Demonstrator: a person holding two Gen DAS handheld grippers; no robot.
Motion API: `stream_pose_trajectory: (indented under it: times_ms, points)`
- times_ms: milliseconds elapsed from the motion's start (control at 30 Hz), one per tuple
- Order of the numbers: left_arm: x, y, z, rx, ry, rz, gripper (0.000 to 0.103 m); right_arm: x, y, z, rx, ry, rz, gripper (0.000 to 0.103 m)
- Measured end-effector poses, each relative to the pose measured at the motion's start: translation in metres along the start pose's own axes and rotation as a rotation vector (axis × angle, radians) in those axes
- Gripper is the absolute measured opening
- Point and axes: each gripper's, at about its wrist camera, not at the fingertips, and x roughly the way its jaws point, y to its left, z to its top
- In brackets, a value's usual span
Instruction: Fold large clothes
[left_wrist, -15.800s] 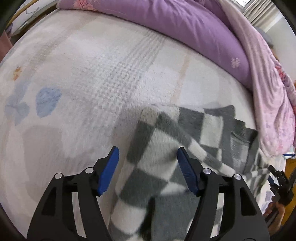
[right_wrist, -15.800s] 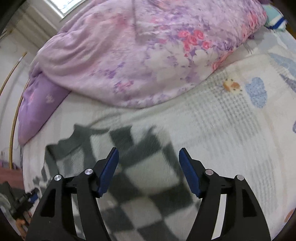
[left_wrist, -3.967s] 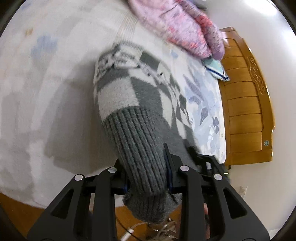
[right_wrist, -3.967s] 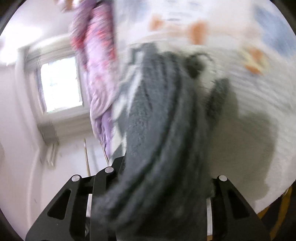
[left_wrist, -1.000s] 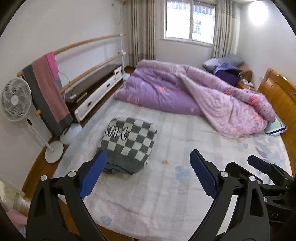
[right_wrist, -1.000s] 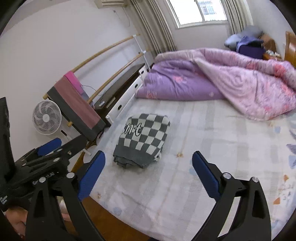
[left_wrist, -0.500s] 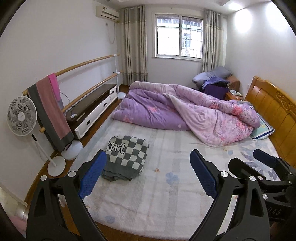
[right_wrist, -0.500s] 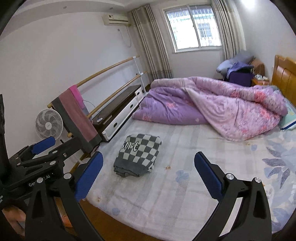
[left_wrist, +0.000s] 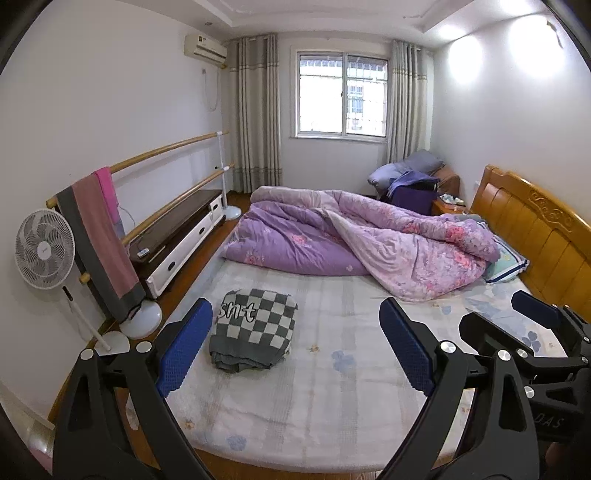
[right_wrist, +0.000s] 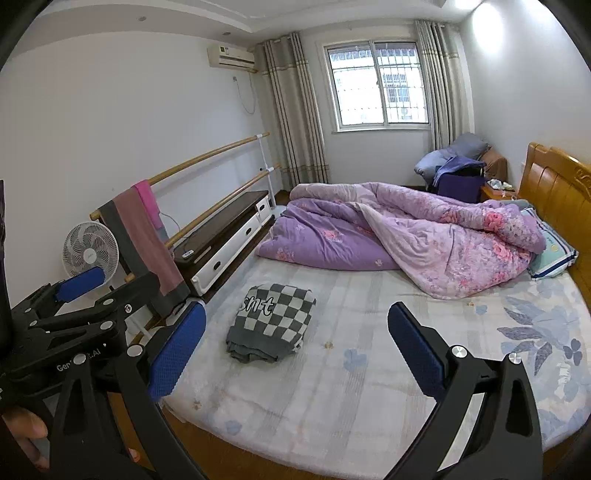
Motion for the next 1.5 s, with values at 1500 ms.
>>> stream_pose_trajectory:
  times_ms: [1500]
  points:
    - [-0.048,0.009,0.027,0.017,-0.101,-0.020,0.092,-0.046,0.016,0.018,-0.028,-0.089,-0.041,0.095]
